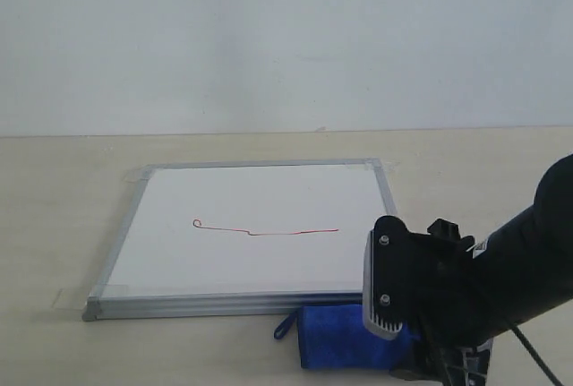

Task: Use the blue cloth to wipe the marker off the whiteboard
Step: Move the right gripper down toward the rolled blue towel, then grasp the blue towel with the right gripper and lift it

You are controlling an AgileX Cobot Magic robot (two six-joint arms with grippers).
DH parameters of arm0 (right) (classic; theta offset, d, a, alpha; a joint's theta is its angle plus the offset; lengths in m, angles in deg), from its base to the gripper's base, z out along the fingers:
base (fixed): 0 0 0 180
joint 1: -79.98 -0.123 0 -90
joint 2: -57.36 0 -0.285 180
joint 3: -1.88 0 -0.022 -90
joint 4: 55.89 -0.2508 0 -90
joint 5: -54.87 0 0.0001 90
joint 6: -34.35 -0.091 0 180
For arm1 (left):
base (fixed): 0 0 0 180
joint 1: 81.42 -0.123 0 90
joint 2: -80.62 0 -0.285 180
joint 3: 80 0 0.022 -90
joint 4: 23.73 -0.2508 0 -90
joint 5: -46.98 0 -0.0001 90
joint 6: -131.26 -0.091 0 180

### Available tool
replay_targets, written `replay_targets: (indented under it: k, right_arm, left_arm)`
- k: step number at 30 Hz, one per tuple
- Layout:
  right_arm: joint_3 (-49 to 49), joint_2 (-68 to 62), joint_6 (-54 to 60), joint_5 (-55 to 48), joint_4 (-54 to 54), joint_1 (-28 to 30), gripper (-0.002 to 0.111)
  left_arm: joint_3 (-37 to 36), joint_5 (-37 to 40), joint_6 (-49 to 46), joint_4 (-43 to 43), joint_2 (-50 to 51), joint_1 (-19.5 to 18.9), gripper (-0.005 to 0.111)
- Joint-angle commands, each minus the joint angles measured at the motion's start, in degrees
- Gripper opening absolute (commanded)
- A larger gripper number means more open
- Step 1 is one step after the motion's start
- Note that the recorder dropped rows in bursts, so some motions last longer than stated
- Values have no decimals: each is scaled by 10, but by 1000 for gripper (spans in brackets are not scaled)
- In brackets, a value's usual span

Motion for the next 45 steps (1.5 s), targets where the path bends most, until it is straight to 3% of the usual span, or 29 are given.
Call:
replay_targets:
  k: [1, 14, 16, 45]
  right_arm:
    - [1, -19, 104, 29, -59, -1, 54]
    - [1, -82, 253, 89, -166, -1, 54]
    - [1, -93, 264, 95, -178, -1, 64]
    - [-1, -102, 283, 128, -200, -1, 68]
  left_arm:
    - [-2, -3, 4, -3, -1, 1, 4]
    - [-2, -3, 4, -3, -1, 1, 4]
    - [-2, -3, 4, -3, -1, 1, 4]
    - [-2, -3, 4, -3, -1, 1, 4]
